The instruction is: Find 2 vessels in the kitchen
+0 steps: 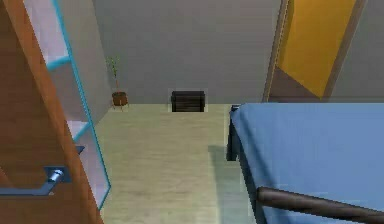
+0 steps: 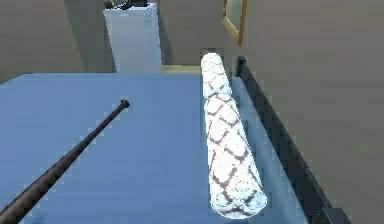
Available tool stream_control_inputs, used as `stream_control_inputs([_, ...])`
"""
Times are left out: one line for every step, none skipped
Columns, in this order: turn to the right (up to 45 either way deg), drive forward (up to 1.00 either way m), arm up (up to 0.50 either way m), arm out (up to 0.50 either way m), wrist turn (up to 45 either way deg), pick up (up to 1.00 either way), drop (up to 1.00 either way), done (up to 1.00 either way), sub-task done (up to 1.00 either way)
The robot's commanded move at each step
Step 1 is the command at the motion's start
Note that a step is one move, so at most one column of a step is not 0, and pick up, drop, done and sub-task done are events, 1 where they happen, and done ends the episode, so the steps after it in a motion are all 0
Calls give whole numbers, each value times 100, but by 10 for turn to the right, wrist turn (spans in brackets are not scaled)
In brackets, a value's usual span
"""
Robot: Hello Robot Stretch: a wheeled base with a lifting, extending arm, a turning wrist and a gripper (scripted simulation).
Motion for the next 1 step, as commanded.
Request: stream_control_inputs([30, 0, 0, 0, 0, 0, 0, 0, 0])
